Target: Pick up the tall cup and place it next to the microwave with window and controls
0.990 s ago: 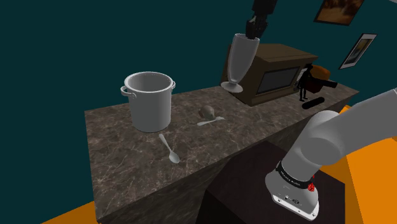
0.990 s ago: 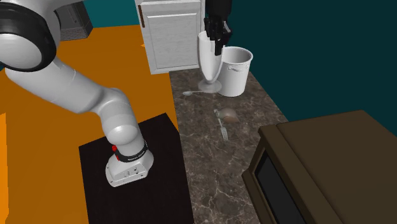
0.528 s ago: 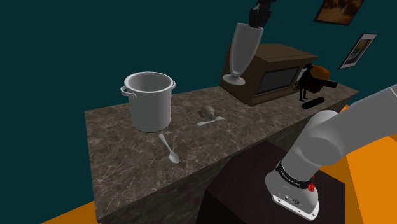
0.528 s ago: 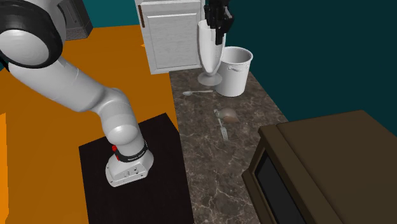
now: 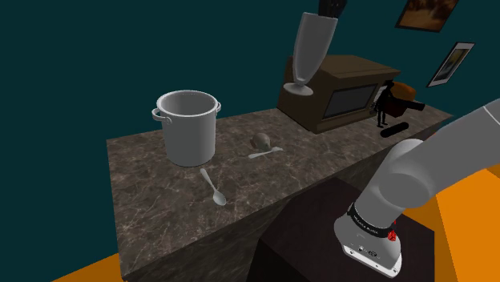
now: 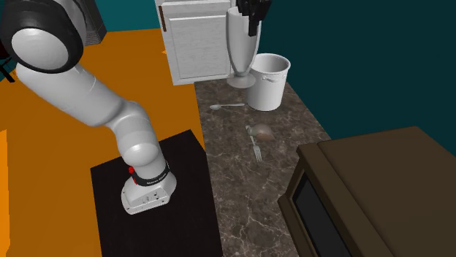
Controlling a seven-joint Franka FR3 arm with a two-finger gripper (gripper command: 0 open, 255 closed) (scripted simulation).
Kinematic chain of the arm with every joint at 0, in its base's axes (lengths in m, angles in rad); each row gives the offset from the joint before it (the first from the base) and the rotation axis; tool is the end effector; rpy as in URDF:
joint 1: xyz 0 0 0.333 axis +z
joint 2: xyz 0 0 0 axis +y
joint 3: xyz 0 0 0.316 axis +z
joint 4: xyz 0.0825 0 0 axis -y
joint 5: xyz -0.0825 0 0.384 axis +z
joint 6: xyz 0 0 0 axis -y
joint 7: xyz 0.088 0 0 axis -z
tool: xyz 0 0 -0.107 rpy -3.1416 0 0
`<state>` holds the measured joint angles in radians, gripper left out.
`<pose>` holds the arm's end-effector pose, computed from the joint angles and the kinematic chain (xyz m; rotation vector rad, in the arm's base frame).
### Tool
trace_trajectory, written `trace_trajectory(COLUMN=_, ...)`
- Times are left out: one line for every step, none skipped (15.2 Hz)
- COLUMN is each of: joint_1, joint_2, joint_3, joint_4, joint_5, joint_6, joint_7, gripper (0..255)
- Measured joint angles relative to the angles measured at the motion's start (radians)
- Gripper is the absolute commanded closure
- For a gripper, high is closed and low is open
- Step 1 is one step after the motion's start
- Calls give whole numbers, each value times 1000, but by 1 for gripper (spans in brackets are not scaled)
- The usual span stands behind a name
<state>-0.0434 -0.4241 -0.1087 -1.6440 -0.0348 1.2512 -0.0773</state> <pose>0.3625 -0.0758 0.7589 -3.1304 0.1210 -0.0469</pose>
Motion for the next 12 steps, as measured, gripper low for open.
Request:
trace_trajectory(joint_1=1, joint_2=13, joint_3=1, joint_4=27, joint_5=2, joint_6=-15, joint_7=2, gripper=255)
trace_trajectory(joint_1=2, joint_2=21, joint_3=2, joint_4=50, joint_5=3, joint_6=-29, joint_7=3, gripper=255)
trace_trajectory(joint_1=2, joint_2=32, joint_3=0, joint_4=76, joint_5=3, joint_6=-44, joint_7=0, gripper=255)
trace_trajectory(joint_1=2, joint_2=42, joint_3=0, joint_4=100, joint_5=4, joint_6=-58, joint_7=-1, gripper=255)
trace_trajectory(joint_1=2, joint_2=51, joint_3=-2, joint_4=122, joint_5=4, joint_6=-71, joint_7=-3, gripper=255)
trace_trajectory(joint_1=2, joint_2=65, joint_3=-3, joint_4=153, joint_5=5, joint_6=-89, joint_7=-5, gripper=255)
trace_trajectory(joint_1=1, joint_2=78, joint_3=-6, joint_4=184, joint_5=5, joint_6=-106, joint_7=-8, gripper=255)
trace_trajectory(joint_1=2, joint_2=93, joint_3=-5, joint_4=216, joint_5=7, joint_6=-124, joint_7=-7, gripper=255)
trace_trajectory(joint_1=3, joint_2=100, joint_3=-4, joint_4=236, joint_5=8, joint_6=-136, joint_7=-6, gripper=255)
trace_trajectory(joint_1=2, joint_2=113, joint_3=-8, joint_4=265, joint_5=8, joint_6=-152, joint_7=-10, gripper=255)
trace_trajectory(joint_1=3, joint_2=128, joint_3=-8, joint_4=299, joint_5=10, joint_6=-172, joint_7=-11, gripper=255)
trace_trajectory(joint_1=3, joint_2=143, joint_3=-8, joint_4=331, joint_5=12, joint_6=-188, joint_7=-10, gripper=255)
